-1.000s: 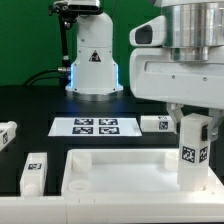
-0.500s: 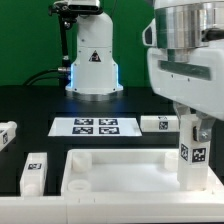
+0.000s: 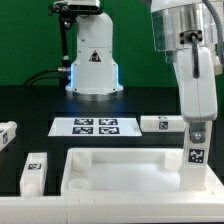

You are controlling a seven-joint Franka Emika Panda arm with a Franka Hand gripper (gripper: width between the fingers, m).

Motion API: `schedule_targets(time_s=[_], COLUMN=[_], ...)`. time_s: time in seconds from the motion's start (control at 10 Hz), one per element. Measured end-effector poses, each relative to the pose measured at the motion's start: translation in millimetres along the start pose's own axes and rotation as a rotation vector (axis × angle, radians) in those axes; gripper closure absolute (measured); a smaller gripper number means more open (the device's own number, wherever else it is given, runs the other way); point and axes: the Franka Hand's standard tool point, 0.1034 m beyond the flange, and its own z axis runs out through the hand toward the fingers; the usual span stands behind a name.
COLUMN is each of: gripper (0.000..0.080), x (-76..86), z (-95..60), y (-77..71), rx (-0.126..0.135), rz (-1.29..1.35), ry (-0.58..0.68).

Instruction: Assemble desk

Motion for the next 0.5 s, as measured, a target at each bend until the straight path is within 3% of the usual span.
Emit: schedule_targets(time_s=[0.2, 0.3, 0.4, 0.5], gripper=[0.0264, 0.0264, 0.0177, 0.0156], x=[0.1, -0.3, -1.9, -3.5], z=[1.1, 0.6, -2.6, -8.9], y=[0.6, 0.6, 1.2, 0.4], rx=[-0.002, -0.002, -0.006, -0.008], rz=[-0.006, -0.026, -0.09, -0.15], ry=[0.001, 0.001, -0.002, -0.007])
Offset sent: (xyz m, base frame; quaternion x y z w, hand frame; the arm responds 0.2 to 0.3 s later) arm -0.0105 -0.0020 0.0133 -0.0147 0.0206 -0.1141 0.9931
